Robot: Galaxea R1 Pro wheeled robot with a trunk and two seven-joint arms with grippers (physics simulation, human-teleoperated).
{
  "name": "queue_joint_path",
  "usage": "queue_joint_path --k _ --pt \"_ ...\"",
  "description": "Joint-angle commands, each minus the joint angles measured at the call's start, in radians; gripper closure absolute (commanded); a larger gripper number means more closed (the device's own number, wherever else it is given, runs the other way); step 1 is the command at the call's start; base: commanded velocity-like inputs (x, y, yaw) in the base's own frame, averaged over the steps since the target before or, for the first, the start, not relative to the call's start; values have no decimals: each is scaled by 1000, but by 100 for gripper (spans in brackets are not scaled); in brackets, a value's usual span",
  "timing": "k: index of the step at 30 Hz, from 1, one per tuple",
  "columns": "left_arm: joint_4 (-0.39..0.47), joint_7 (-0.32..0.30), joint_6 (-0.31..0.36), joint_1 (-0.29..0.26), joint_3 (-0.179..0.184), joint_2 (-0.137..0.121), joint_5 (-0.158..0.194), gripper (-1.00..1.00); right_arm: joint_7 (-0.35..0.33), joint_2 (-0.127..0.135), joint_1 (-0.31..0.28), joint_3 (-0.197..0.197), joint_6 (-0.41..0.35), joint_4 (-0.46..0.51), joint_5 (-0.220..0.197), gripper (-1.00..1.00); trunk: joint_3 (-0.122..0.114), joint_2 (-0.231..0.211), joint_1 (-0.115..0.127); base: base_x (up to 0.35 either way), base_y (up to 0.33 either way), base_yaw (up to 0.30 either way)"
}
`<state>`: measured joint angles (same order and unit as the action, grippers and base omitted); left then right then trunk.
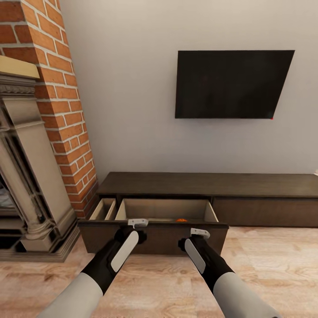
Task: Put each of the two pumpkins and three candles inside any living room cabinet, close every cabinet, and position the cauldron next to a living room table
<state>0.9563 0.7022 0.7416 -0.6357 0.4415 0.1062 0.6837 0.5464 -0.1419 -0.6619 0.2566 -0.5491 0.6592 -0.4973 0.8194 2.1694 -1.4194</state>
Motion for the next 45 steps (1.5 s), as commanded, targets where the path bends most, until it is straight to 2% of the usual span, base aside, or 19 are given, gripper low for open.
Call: queue_joint_path --k 1,5,9,13,15,18,21,25,27,30,37,45 --pt "0 10 -2 -1 4 0 11 -100 9 1 -1 5 -1 2 -9 -100 4 8 -4 0 0 0" --pt "0 8 -8 -1 7 -2 7 -100 9 1 -1 6 11 2 -6 -100 17 36 -19 0 0 0" --pt "-11 6 -25 -1 11 -4 -2 -100 9 0 -1 13 68 -7 2 -100 29 64 -34 0 0 0" --pt "-33 5 -94 -1 22 -8 -5 -100 9 1 -1 104 141 -14 2 -100 42 92 -50 0 0 0" --pt "-62 5 -124 -1 40 -7 -14 -100 9 1 0 127 174 -16 -1 -100 48 106 -57 0 0 0" --pt "-113 5 -214 -1 108 -9 -33 -100 9 0 3 149 224 -17 -1 -100 58 127 -69 0 0 0" --pt "-139 4 -283 -1 147 -11 -38 -100 6 0 4 154 268 -18 -6 -100 67 148 -80 0 0 0" --pt "-204 1 -373 -1 179 -12 -45 -100 -32 1 5 156 317 -17 -1 -100 79 176 -96 0 0 0" --pt "-235 -3 -429 -1 208 -13 -52 -100 -49 1 6 156 334 -18 0 -100 86 190 -103 0 0 0" --pt "-254 -15 -472 -1 238 -15 -56 -100 -59 2 10 157 367 -18 1 -100 95 211 -115 0 0 0" --pt "-322 -78 -558 -1 250 -14 -62 -100 -63 4 11 158 384 -18 2 -100 117 260 -142 0 0 0" --pt "-327 -87 -572 -1 250 -18 -62 -100 -63 5 11 160 393 -56 11 -100 142 316 -172 0 0 0"
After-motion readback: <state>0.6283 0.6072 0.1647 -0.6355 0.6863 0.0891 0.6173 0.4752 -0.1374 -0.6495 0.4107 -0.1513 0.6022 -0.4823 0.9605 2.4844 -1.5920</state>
